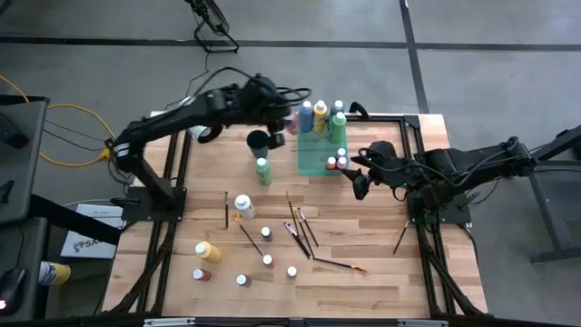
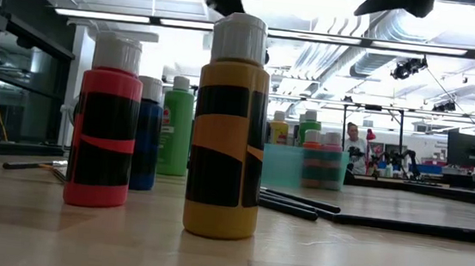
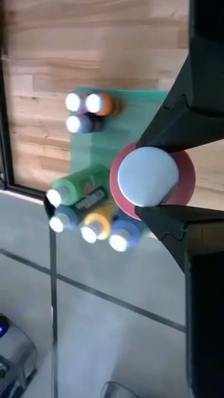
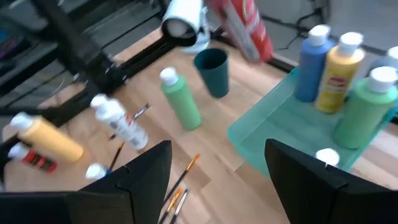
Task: Pick & Place Paint Supplies
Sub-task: Put the pink big paint bottle into the green bin
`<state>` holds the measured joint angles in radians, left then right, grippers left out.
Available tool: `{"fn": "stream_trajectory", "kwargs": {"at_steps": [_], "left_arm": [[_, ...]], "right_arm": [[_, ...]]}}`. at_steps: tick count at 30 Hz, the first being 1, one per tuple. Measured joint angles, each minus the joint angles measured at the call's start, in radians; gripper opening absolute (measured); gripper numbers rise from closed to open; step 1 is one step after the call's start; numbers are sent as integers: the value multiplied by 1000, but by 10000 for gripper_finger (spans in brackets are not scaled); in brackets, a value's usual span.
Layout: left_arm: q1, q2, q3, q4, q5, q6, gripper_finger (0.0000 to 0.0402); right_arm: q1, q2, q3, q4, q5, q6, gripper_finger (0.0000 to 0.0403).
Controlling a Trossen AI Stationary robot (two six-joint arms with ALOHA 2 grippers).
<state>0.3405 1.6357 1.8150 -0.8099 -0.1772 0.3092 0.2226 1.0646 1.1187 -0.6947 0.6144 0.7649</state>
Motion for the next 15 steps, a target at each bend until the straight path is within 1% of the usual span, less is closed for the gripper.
{"fn": "stream_trajectory", "kwargs": {"at_steps": [9, 11, 15], "left_arm": [[26, 205, 35, 136, 4, -50, 115], [27, 241, 38, 175, 13, -51, 115], [42, 290, 39, 244, 47, -56, 114]], "right_arm": [[0, -18, 0, 1, 187, 94, 252], [0, -24, 0, 3, 205, 82, 252], [0, -52, 0, 1, 206, 38, 252]]}}
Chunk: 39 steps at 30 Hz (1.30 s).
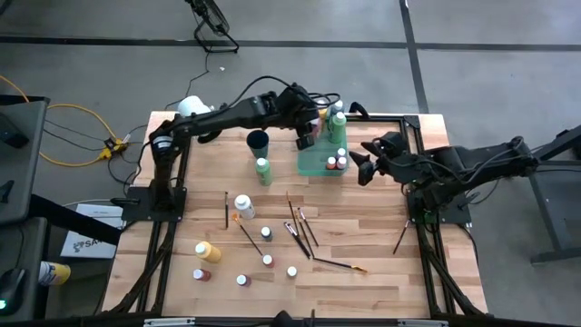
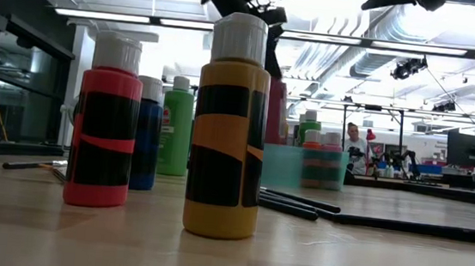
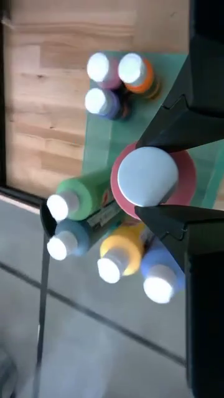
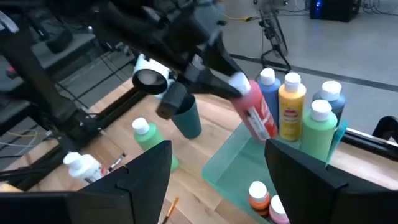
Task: Pick & Place Paint Supplies
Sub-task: Put the pink big paint bottle into the green bin
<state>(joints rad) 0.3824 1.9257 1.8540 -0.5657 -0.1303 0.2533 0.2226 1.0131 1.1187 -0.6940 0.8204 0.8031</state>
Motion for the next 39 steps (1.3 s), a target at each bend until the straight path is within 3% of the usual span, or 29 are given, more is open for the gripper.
{"fn": "stream_trajectory", "kwargs": {"at_steps": [9, 19, 39], "left_arm": [[43, 80, 2, 82, -5, -33, 114], [83, 151, 1, 159, 99, -75, 114], [90, 202, 1, 258, 106, -94, 114]], "right_arm": [[0, -67, 0, -6, 1, -82, 252], [0, -138, 0, -41, -31, -178, 252], [0, -210, 0, -119, -79, -198, 252]]}}
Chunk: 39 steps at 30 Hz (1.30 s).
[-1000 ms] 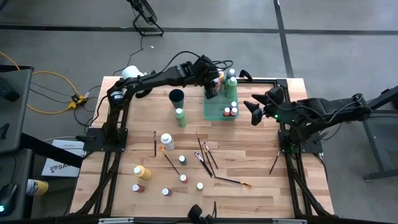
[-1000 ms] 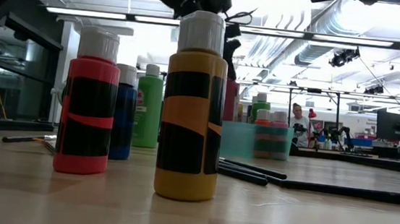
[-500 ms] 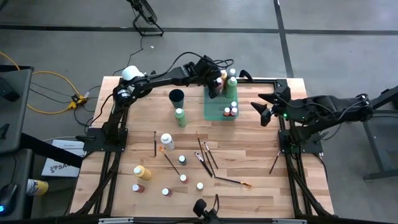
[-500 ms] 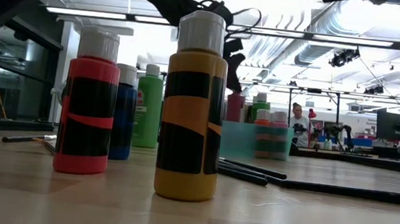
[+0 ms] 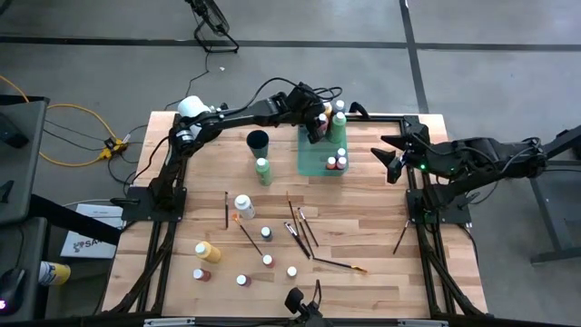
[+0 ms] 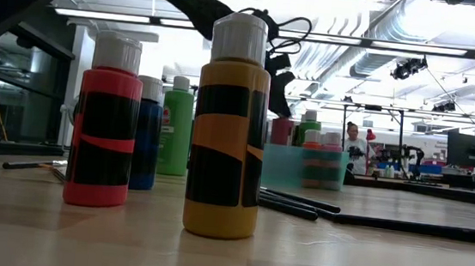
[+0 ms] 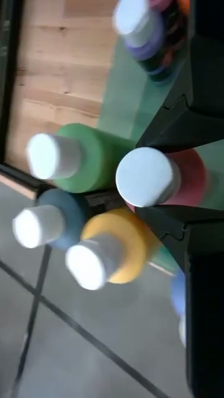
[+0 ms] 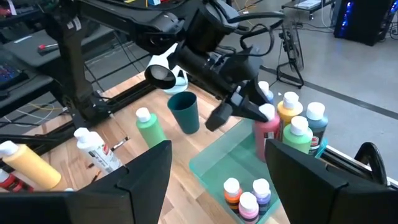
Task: Pick & Place Paint Supplies
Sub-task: Put the pink big paint bottle into the green bin, then put the green big paint bottle into the green bin
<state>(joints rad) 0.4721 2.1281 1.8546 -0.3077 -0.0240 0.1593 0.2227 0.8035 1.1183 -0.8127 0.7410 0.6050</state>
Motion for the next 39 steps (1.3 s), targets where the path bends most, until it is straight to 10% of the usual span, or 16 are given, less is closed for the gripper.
{"fn": "stream_trajectory", "kwargs": {"at_steps": [23, 39], "left_arm": [[-1, 5, -2, 73, 12, -37, 114], [-1, 1, -2, 70, 11, 2, 226]], "right_arm": [[0, 1, 0, 0, 0, 0, 252], [0, 1, 0, 0, -37, -32, 252]]}}
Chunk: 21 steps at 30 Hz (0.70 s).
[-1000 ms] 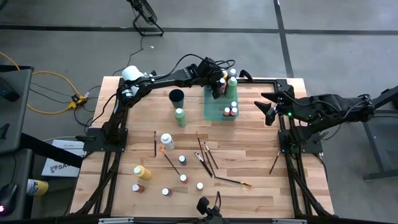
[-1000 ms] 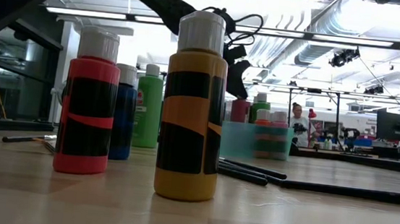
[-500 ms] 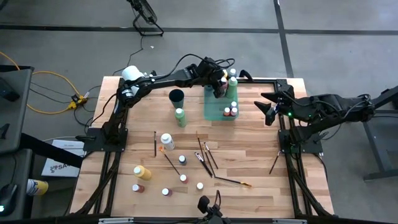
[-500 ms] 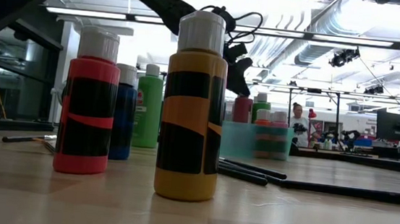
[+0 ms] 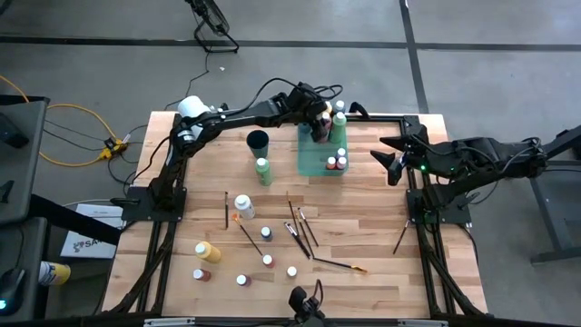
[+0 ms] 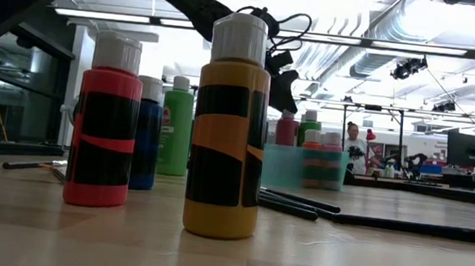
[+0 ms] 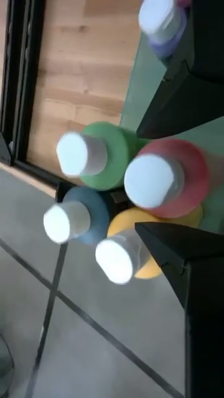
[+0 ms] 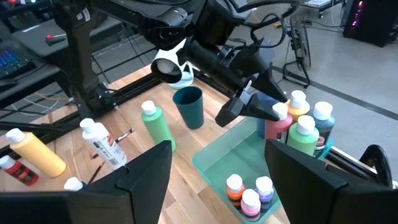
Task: Pick & Place Paint Supplies
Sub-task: Put the green big paint bottle into the green bin
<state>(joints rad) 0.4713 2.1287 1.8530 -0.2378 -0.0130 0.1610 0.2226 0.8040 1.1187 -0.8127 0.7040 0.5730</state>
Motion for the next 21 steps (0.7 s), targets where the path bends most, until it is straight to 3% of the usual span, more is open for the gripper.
{"fn": "stream_trajectory", "kwargs": {"at_steps": [7, 13, 21], "left_arm": [[0, -61, 0, -62, 57, 80, 226], [-17, -177, 0, -216, 55, 198, 226], [-75, -354, -26, -445, 15, 334, 227]], "right_arm": [[0, -6, 0, 0, -11, 100, 252], [4, -14, -29, 39, -183, 30, 252], [22, -94, -381, 592, -282, -21, 252]]}}
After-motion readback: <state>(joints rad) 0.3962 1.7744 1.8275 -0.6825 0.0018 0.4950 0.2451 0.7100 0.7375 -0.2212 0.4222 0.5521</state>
